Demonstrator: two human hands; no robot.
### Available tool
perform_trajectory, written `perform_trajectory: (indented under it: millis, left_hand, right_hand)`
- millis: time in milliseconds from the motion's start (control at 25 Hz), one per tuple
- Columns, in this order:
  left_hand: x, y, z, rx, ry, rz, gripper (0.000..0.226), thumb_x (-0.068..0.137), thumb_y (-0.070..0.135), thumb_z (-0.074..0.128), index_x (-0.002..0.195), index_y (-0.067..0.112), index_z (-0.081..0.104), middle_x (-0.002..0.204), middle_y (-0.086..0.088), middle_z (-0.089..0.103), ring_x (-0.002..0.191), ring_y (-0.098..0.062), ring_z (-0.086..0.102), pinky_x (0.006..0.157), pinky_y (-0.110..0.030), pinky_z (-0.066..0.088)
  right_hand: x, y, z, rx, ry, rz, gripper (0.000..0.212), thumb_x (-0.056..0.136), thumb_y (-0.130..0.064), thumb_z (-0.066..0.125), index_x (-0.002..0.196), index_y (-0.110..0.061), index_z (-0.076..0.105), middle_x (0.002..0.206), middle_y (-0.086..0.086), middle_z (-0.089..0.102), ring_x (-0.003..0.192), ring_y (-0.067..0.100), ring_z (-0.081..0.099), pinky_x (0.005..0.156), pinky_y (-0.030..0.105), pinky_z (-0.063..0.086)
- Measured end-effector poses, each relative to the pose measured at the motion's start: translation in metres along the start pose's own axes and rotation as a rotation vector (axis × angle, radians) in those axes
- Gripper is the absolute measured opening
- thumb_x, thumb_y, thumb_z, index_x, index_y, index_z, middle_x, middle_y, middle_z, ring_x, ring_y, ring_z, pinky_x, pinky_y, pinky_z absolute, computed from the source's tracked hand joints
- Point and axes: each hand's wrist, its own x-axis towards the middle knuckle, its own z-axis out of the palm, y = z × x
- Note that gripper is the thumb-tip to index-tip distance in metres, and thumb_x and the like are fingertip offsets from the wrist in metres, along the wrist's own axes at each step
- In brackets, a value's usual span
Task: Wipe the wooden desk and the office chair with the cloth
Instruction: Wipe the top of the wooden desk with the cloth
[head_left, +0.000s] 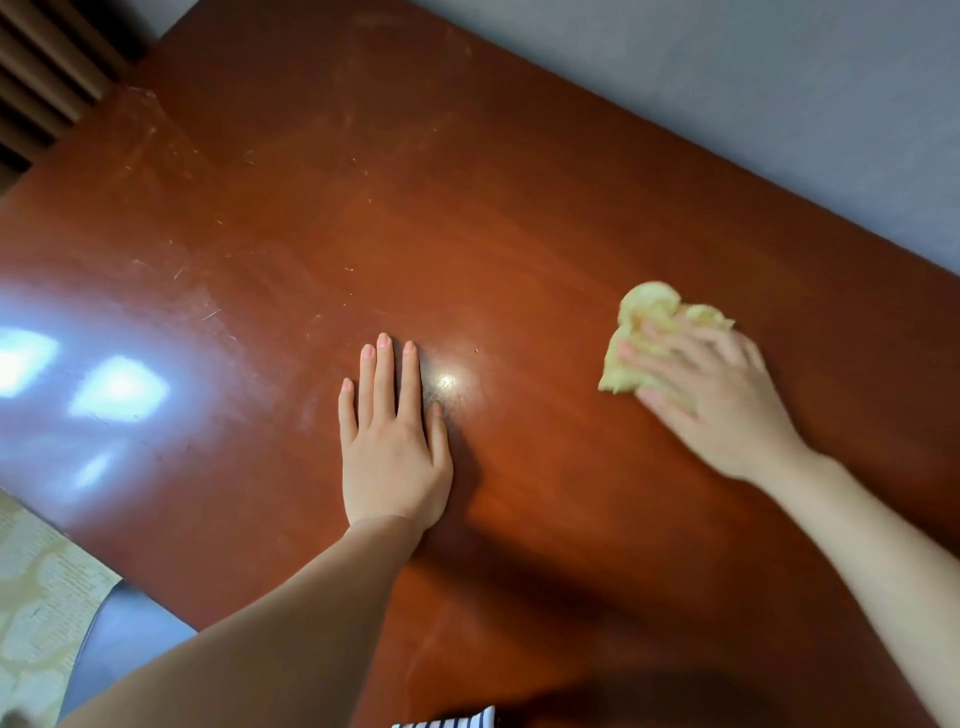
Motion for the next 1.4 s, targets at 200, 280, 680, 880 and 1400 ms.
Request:
perform_trajectory:
  millis: [200,280,680,880,1400]
  left_hand:
    - [0.000,0.000,0.000,0.000,0.004,0.002,0.062,0.093,0.038,0.011,0.151,0.017,0.012,0.159,-0.002,0.006,0.144,-0.010,-0.007,0.117,-0.029,-0.008]
    - [0.000,0.000,0.000,0.002,0.005,0.005,0.061,0.094,0.038,0.011,0.151,0.017,0.012,0.159,-0.002,0.006,0.144,-0.011,-0.007,0.117,-0.029,-0.008]
    - [0.001,-0.001,0.002,0.024,0.001,0.006,0.061,0.094,0.038,0.010,0.151,0.018,0.010,0.159,-0.003,0.005,0.146,-0.015,-0.005,0.117,-0.031,-0.008]
    - [0.001,-0.002,0.002,0.025,-0.011,0.000,0.062,0.093,0.038,0.008,0.151,0.018,0.008,0.160,-0.002,0.002,0.146,-0.015,-0.007,0.118,-0.032,-0.007]
    - [0.000,-0.001,0.001,0.004,-0.020,0.007,0.062,0.093,0.039,0.006,0.151,0.018,0.007,0.159,-0.002,0.001,0.144,-0.012,-0.011,0.117,-0.032,-0.008]
  right_hand:
    - [0.065,0.075,-0.015,-0.020,-0.039,0.398,0.059,0.086,-0.061,0.022,0.143,-0.046,0.029,0.153,-0.002,0.029,0.138,0.033,0.020,0.109,0.052,0.018]
    - [0.087,0.093,-0.019,-0.005,-0.045,0.476,0.056,0.089,-0.061,0.024,0.144,-0.047,0.024,0.156,-0.003,0.021,0.141,0.032,0.014,0.112,0.051,0.011]
    - [0.096,0.047,-0.008,0.034,-0.079,0.394,0.046,0.099,-0.049,0.025,0.145,-0.051,0.016,0.159,-0.011,0.008,0.145,0.025,-0.002,0.116,0.051,0.002]
    - [0.048,-0.030,0.004,-0.063,-0.192,0.023,0.049,0.094,-0.057,0.011,0.143,-0.054,0.007,0.157,-0.014,0.007,0.145,0.026,-0.002,0.114,0.052,-0.003]
    - [0.049,-0.038,0.005,-0.142,-0.148,-0.661,0.048,0.092,-0.049,0.034,0.139,-0.042,0.038,0.150,-0.010,0.033,0.141,0.024,0.026,0.114,0.043,0.018]
